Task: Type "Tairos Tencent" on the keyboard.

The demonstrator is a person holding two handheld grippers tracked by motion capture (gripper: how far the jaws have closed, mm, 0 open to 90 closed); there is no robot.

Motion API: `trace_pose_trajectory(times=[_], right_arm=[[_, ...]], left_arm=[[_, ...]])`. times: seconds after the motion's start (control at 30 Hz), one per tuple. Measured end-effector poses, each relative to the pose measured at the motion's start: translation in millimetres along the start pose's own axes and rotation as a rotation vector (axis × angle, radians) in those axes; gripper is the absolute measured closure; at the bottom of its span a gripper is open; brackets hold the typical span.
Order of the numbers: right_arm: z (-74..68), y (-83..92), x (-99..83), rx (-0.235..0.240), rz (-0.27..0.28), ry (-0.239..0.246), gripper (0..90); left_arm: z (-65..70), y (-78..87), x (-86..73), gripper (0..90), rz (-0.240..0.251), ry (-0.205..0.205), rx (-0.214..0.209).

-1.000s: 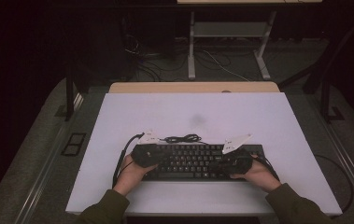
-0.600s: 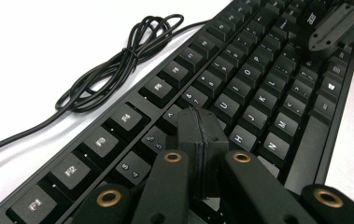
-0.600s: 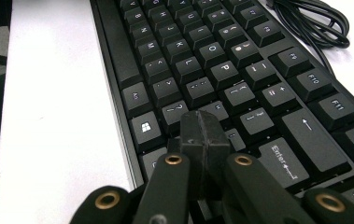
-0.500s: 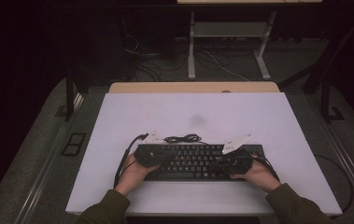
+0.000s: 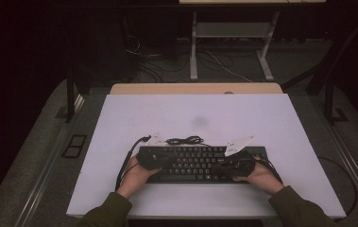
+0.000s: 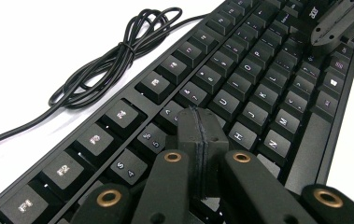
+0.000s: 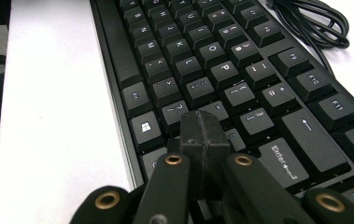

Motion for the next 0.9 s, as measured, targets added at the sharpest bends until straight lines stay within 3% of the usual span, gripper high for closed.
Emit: trace_pose_trajectory(times=[0.63, 0.77, 0.9], right_arm=[[-0.5, 1.9, 1.2, 0.002, 0.015, 0.004, 89.5], [0.9, 5.7, 2.2, -0.005, 0.046, -0.004, 84.8], [3.1, 10.0, 2.6, -0.008, 0.083, -0.029, 70.4]], left_arm=[[1.2, 4.3, 1.5, 88.4, 0.034, 0.006, 0.004], [0.8, 6.5, 1.9, 79.5, 0.050, 0.020, 0.015], [-0.3, 8.0, 2.2, 65.7, 0.062, 0.027, 0.017]])
Point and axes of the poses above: each handheld gripper's, and its own axes: y roughly backward along the jaws, x roughly out of its top, z roughly to its right, the point moved 1 cm from there along -y, roughly forward along the jaws, and after that the axes turned 8 degrees about y, right-handed, at the moved point
